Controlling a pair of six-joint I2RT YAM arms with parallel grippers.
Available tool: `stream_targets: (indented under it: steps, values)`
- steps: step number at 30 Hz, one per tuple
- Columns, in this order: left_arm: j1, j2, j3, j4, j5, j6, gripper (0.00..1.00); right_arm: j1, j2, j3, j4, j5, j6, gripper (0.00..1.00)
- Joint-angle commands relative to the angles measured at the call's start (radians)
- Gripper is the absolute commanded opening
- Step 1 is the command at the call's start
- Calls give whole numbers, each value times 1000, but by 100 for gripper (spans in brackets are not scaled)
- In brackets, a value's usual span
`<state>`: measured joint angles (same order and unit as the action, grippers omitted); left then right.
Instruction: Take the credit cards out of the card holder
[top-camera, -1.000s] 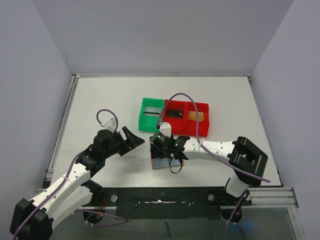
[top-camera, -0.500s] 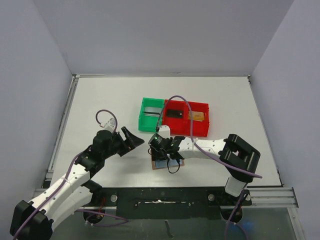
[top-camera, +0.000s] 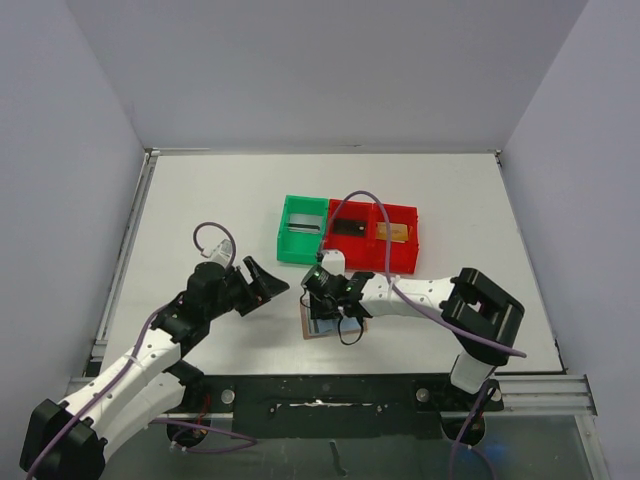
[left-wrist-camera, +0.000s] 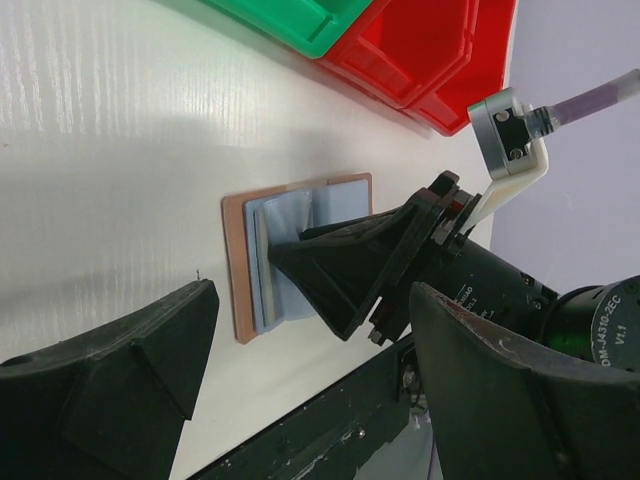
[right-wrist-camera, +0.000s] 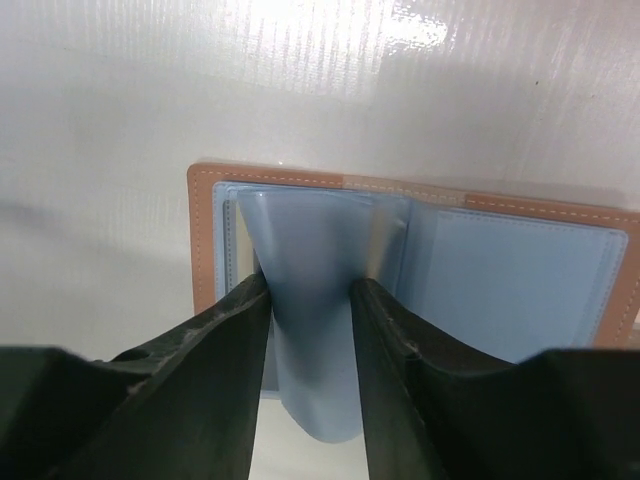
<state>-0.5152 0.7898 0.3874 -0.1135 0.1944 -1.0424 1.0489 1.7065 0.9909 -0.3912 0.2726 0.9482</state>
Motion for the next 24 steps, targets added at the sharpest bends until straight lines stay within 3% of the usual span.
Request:
stream_targets:
  steps: [1, 7, 13, 16, 20, 24]
  values:
    - [4, 6, 2, 70, 29, -4, 76, -39, -37, -92, 142, -118, 19, 33]
    - [3, 39, -12, 128, 77, -6, 75, -100, -106, -208, 286, -227, 47, 23]
    - [-17, 124, -32, 297, 197, -22, 70, -179, -179, -352, 472, -328, 128, 22]
    - [-75, 186, -22, 377, 204, -43, 68, -226, -208, -442, 581, -371, 186, 23]
    - [-216, 284, -17, 481, 99, -80, 68, -260, -233, -509, 661, -392, 228, 23]
    - [-251, 396, -29, 602, 102, -110, 68, -271, -239, -528, 677, -404, 239, 24]
